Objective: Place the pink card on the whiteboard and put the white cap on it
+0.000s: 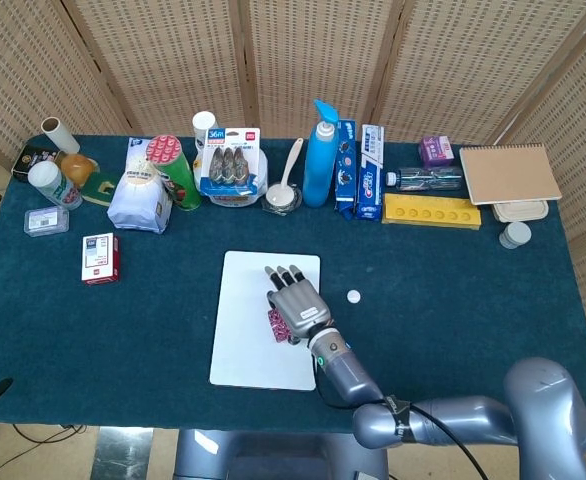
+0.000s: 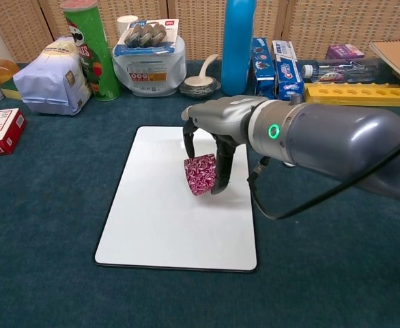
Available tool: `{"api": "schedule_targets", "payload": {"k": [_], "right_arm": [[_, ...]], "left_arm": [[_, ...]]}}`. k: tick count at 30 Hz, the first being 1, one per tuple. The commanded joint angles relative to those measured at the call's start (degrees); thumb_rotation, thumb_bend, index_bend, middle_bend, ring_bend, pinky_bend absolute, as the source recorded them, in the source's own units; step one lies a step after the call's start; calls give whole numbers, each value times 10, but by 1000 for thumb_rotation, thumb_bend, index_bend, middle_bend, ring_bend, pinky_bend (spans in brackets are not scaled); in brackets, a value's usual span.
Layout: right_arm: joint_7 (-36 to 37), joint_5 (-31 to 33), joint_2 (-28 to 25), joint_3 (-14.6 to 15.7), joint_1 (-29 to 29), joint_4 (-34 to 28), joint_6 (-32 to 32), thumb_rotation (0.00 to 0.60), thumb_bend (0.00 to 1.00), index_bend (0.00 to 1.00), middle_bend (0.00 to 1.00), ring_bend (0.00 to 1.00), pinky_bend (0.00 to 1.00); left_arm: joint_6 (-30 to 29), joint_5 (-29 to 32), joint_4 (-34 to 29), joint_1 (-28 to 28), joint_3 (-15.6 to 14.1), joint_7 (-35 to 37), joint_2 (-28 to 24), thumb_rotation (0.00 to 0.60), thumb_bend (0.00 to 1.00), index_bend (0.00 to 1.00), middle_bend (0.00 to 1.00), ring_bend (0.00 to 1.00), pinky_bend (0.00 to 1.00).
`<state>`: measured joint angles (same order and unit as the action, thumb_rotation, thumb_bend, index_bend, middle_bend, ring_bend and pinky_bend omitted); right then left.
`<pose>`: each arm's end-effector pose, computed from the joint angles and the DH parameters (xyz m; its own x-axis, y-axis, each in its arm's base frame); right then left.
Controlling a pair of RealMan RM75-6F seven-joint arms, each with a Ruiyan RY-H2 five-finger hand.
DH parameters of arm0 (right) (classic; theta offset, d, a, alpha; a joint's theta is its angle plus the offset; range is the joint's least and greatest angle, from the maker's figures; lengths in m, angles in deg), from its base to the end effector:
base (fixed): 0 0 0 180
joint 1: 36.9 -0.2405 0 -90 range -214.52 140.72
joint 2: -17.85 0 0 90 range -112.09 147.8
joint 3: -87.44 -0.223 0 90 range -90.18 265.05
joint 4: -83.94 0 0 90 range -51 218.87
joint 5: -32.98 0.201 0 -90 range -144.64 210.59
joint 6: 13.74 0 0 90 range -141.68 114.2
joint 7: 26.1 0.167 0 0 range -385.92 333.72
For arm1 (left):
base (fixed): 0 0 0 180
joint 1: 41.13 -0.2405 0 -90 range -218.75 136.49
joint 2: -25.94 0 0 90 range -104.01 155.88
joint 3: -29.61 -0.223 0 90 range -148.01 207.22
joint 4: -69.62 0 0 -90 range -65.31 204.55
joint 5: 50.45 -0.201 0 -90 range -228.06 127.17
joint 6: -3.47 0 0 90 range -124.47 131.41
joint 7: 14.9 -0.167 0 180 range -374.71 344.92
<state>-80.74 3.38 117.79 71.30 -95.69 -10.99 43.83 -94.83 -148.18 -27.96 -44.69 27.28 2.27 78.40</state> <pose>-0.0108 -0.3079 -0.0796 0.5720 -0.3873 0.7230 -0.8012 -0.4528 0.3913 -0.2591 0.1408 0.2069 0.2079 -0.0476 0.9770 0.9729 -0.0936 -0.2116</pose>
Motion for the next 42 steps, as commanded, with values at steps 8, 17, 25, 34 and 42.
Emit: {"api": "schedule_targets", "payload": {"k": [8, 17, 25, 34, 42], "right_arm": [[17, 48, 34, -5, -32, 45, 9, 600, 35, 14, 0, 0, 1], [46, 12, -18, 15, -15, 5, 16, 600, 45, 66, 0, 0, 3], [96, 1, -105, 56, 34, 19, 0, 600, 169, 285, 0, 0, 10], [196, -58, -145, 86, 74, 98, -76, 600, 215, 312, 0, 0, 10], [267, -108, -140, 93, 96, 130, -109, 600, 216, 351, 0, 0, 16]], "left_arm": [[1, 1, 5, 2, 0, 11, -3, 600, 43, 0, 0, 0, 50], [0, 2, 8, 2, 0, 16, -3, 600, 44, 0, 0, 0, 50], [-5, -6, 8, 0, -2, 6, 0, 600, 44, 0, 0, 0, 50], [2, -4, -4, 2, -2, -22, 5, 600, 44, 0, 0, 0, 50], [16, -1, -16, 7, -2, -43, 5, 600, 43, 0, 0, 0, 50]]}}
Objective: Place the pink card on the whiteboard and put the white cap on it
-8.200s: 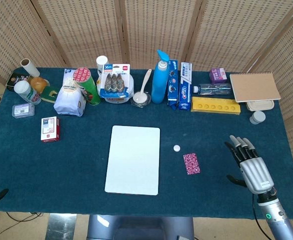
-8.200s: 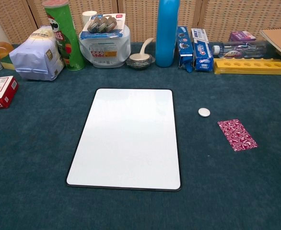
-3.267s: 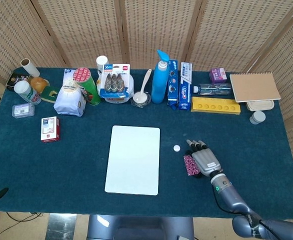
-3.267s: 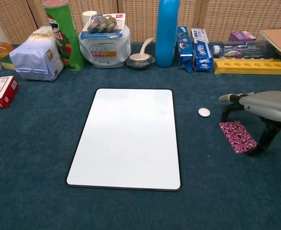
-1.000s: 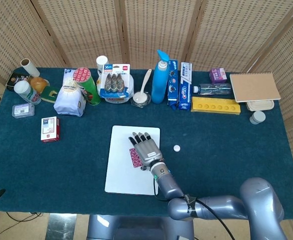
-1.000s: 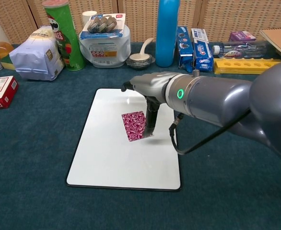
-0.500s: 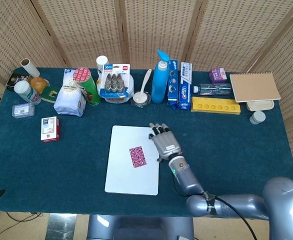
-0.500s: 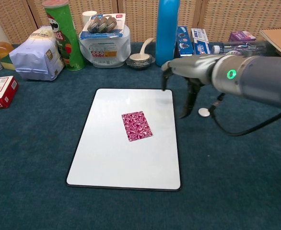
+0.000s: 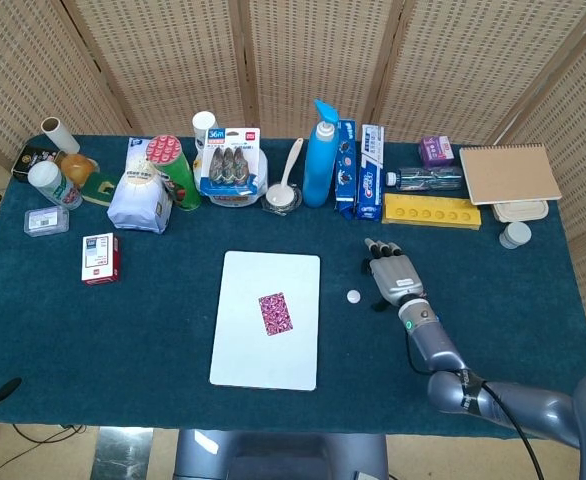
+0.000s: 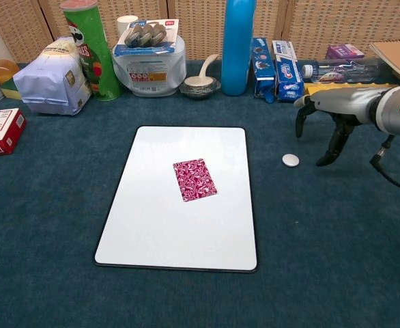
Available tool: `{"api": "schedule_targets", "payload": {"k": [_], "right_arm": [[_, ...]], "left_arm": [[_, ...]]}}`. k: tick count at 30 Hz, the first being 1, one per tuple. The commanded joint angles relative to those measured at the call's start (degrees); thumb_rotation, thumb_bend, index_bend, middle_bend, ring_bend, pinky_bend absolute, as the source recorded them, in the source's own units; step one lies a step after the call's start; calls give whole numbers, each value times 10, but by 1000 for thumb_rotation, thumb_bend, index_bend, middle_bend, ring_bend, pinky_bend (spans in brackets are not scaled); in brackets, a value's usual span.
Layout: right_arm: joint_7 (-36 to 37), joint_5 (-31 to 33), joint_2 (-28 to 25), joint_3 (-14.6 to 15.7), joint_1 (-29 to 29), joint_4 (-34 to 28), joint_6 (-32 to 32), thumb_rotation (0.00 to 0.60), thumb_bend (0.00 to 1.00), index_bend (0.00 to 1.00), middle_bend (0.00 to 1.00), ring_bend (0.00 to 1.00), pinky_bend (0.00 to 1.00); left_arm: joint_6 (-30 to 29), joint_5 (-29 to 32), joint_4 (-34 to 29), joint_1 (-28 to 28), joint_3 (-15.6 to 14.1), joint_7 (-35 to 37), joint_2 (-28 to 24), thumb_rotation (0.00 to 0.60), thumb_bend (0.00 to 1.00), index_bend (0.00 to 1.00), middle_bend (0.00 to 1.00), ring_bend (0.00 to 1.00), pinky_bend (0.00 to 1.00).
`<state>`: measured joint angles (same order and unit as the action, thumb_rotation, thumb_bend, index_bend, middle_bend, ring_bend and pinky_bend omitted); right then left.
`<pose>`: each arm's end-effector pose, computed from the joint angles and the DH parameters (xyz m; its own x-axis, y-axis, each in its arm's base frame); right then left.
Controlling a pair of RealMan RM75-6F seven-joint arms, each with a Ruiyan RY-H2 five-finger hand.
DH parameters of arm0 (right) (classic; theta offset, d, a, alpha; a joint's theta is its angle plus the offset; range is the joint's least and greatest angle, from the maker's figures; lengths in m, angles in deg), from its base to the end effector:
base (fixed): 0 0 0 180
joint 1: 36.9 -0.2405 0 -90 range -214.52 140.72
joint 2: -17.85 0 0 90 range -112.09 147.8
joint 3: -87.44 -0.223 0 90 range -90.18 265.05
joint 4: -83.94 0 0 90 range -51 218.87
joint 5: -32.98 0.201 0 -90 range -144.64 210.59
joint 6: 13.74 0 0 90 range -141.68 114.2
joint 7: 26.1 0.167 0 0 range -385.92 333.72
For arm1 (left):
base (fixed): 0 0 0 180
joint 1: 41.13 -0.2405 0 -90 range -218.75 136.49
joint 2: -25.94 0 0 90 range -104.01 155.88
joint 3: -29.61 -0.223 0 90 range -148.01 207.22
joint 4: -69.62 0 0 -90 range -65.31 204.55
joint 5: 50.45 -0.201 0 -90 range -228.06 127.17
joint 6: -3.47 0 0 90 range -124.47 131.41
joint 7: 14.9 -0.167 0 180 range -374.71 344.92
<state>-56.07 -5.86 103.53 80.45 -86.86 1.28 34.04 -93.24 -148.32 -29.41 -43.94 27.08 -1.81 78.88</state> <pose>-0.1572 -0.3631 -0.0184 0.5115 -0.4311 0.7433 -0.8584 -0.2164 0.4651 -0.2548 0.1441 0.1984 0.2462 -0.0291 0.9688 0.9641 -0.0958 -0.2478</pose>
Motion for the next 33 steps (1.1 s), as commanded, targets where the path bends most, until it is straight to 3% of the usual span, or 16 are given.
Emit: {"api": "schedule_targets", "payload": {"k": [1, 6, 33], "right_arm": [[28, -20, 4, 1, 8, 8, -15, 600, 215, 353, 0, 0, 17], [47, -42, 14, -1, 10, 14, -16, 600, 217, 360, 0, 0, 24], [34, -23, 54, -3, -9, 54, -20, 600, 239, 397, 0, 0, 32]], "left_arm": [[0, 0, -1, 0, 0, -3, 1, 600, 43, 0, 0, 0, 50], [1, 1, -1, 0, -1, -4, 1, 600, 45, 0, 0, 0, 50], [-1, 3, 0, 0, 0, 0, 0, 600, 44, 0, 0, 0, 50]]}}
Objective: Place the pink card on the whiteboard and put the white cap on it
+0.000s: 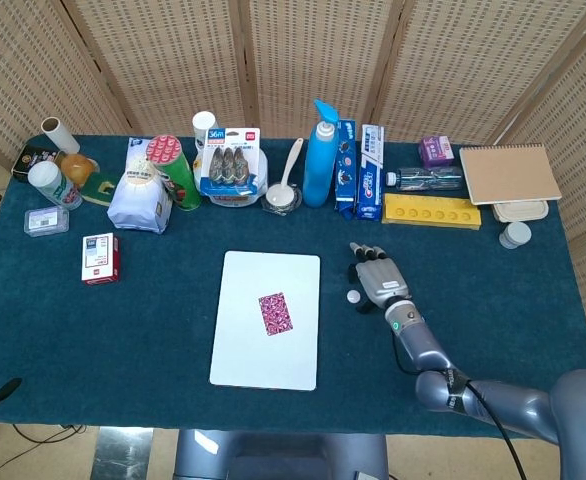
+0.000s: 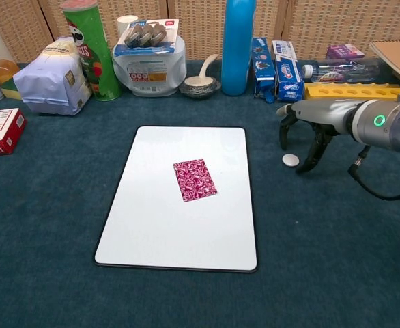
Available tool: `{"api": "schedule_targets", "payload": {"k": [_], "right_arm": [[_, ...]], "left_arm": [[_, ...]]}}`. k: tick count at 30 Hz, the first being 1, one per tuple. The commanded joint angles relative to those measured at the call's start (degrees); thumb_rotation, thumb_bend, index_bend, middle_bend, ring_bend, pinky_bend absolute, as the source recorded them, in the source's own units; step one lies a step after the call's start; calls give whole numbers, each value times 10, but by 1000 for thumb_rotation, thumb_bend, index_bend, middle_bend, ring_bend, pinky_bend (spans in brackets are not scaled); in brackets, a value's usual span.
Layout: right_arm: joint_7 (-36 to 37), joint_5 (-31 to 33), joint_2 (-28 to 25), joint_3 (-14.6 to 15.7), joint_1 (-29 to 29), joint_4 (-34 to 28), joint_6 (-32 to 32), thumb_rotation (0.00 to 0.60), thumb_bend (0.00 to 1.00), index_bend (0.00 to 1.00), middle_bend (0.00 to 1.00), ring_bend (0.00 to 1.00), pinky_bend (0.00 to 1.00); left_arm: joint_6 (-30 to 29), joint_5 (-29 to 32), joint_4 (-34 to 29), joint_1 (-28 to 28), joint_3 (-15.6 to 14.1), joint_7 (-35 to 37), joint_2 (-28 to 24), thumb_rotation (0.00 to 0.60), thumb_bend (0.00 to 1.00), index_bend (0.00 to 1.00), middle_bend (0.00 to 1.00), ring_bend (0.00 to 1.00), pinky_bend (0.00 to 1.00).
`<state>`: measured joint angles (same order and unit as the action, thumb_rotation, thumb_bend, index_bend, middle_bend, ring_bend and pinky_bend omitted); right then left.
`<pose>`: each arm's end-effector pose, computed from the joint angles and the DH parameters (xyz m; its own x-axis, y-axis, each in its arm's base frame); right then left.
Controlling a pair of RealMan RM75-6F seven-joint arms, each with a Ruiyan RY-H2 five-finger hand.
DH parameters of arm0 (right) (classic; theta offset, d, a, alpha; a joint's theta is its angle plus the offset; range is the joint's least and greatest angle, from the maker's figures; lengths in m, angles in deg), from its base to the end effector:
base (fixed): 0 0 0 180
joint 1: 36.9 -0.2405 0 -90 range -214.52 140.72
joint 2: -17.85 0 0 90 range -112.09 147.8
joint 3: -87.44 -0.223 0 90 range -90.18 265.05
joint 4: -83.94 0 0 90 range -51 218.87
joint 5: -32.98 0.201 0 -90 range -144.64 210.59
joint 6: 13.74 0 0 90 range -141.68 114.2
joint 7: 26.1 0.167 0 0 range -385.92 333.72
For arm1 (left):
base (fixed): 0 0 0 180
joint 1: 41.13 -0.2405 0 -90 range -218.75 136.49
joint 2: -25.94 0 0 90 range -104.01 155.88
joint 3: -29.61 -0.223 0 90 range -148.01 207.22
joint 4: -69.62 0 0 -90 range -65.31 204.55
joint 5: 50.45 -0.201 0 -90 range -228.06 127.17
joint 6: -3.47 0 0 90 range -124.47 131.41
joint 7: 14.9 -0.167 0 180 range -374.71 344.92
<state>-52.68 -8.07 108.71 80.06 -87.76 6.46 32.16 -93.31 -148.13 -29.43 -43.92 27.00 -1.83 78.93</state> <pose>-0.1478 -0.3643 -0.0427 0.4803 -0.4469 0.7548 -0.8771 -0.2393 0.4164 -0.2552 0.1439 0.1984 0.2455 -0.0300 0.9689 0.9645 -0.0926 -0.2472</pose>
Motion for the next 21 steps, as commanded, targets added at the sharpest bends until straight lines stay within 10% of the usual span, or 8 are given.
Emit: {"api": "schedule_targets", "payload": {"k": [1, 21], "right_arm": [[1, -2, 3, 2, 0, 3, -1, 600, 239, 397, 0, 0, 32], [25, -23, 11, -3, 4, 18, -8, 600, 266, 485, 4, 0, 58]], "left_arm": [[0, 1, 0, 0, 1, 1, 0, 600, 44, 0, 0, 0, 50], [0, 2, -1, 0, 0, 0, 0, 600, 44, 0, 0, 0, 50]]}}
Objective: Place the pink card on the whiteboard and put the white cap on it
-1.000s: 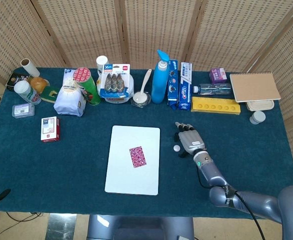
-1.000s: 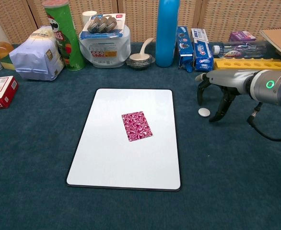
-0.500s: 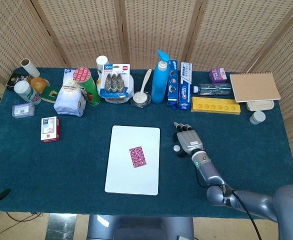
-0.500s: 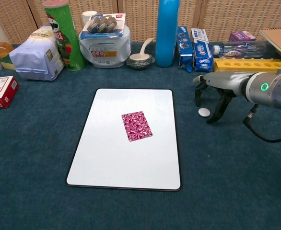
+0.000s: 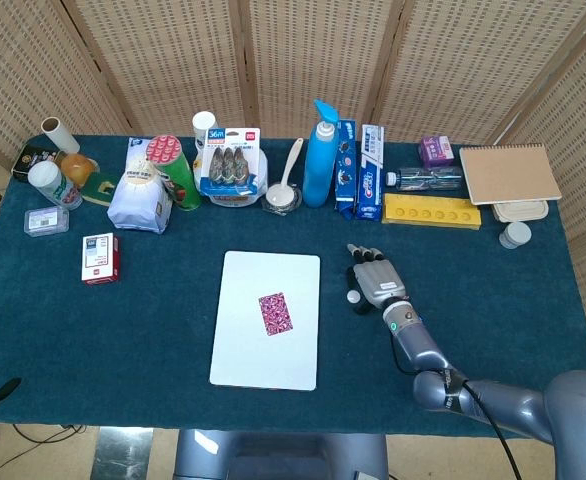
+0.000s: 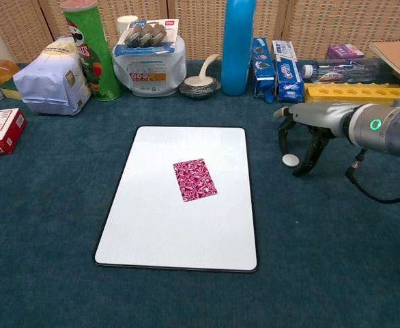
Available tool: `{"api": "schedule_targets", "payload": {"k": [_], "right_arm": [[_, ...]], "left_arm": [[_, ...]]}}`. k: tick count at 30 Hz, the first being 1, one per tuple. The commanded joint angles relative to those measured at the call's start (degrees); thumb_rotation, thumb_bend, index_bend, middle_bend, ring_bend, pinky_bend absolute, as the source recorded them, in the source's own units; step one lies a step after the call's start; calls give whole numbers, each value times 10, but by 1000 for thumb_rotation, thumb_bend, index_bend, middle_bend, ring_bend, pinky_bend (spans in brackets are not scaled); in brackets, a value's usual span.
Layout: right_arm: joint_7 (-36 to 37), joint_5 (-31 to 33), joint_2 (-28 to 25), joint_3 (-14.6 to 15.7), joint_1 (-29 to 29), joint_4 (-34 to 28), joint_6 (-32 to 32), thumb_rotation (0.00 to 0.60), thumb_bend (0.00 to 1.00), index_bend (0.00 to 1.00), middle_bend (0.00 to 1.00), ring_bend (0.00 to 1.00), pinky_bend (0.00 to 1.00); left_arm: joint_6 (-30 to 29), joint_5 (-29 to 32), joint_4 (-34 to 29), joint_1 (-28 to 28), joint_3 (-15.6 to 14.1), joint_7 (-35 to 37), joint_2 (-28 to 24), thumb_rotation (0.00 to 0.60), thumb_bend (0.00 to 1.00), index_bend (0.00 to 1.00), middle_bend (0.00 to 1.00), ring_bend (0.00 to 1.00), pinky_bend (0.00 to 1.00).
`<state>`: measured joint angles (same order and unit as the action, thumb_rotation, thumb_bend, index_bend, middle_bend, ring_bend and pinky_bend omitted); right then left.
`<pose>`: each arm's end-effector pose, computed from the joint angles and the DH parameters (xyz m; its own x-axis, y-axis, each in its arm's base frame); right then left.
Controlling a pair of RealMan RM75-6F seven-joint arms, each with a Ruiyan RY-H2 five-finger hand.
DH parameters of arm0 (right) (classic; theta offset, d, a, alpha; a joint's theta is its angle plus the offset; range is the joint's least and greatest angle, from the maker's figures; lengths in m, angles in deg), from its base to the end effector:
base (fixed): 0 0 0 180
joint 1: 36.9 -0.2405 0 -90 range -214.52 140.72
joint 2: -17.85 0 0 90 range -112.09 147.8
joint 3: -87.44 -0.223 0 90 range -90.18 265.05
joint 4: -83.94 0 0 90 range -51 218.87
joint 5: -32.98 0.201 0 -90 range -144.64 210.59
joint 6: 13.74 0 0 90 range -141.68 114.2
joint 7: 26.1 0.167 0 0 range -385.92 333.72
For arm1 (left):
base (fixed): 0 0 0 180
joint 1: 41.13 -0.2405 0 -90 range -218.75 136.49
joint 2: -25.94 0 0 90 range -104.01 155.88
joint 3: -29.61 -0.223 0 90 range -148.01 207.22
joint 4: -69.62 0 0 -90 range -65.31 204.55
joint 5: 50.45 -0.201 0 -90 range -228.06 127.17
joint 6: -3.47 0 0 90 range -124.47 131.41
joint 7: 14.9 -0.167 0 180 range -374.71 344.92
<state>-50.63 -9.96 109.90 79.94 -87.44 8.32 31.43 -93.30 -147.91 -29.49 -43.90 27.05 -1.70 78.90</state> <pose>-0.1483 -0.3650 -0.0474 0.4690 -0.4481 0.7611 -0.8832 -0.2439 0.4007 -0.2555 0.1442 0.1988 0.2431 -0.0314 0.9695 0.9654 -0.0896 -0.2450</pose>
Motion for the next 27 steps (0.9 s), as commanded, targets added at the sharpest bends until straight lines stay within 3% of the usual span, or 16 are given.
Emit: {"api": "schedule_targets", "payload": {"k": [1, 27], "right_arm": [[5, -4, -1, -2, 1, 0, -1, 600, 270, 487, 5, 0, 59], [-7, 19, -4, -3, -6, -8, -4, 600, 307, 534, 9, 0, 61]], "left_arm": [[0, 0, 0, 0, 0, -2, 0, 600, 44, 0, 0, 0, 50], [-1, -1, 0, 0, 0, 0, 0, 600, 43, 0, 0, 0, 50]]}}
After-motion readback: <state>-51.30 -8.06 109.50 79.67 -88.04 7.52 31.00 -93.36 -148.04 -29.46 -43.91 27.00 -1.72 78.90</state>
